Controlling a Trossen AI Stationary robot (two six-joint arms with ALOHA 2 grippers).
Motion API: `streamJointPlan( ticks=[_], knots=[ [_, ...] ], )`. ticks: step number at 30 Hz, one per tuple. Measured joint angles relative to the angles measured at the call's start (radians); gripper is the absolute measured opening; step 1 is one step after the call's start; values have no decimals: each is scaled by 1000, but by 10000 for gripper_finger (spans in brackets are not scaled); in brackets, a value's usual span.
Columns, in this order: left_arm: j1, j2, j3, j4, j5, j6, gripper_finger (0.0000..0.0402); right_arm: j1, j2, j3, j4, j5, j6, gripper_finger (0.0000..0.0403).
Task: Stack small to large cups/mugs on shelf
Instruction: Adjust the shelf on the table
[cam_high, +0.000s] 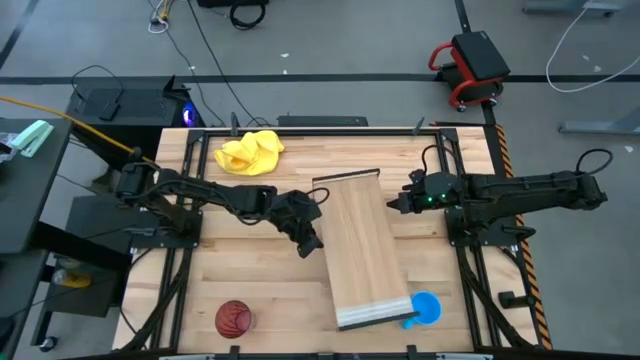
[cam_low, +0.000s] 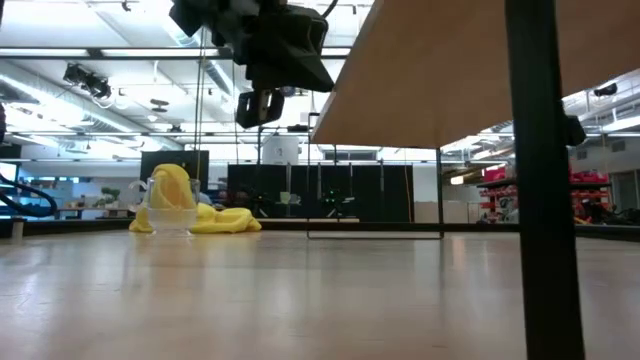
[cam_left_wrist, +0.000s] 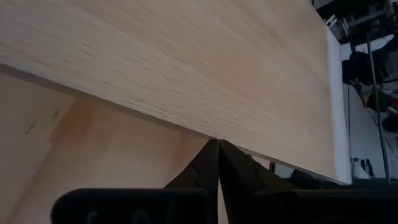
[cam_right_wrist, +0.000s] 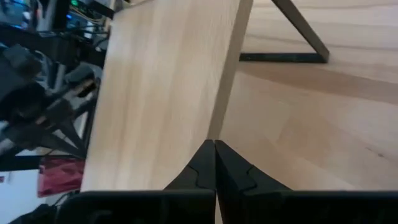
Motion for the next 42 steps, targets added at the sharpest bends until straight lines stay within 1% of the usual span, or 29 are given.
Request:
streamJointPlan(
  ticks=[7,14,20,24,29,36,42],
  knots=[
    [24,0,0,-16,-2,0,18,48,5,11,-41,3,24,3],
    [58,0,0,-120,-2,8,11,144,5,11,-87,36,91,3],
    [110,-1,0,-101,-3,8,15,238,5,11,-95,57,156,3],
    [142,-1,1,-87,-4,8,17,282,5,10,-125,61,187,3],
    [164,-1,0,-79,-5,8,11,313,9,10,-131,65,195,3],
    [191,-1,0,-55,-8,8,17,347,9,10,-129,65,196,4],
    [218,-1,0,-44,-9,8,11,382,8,9,-119,65,206,4]
  ],
)
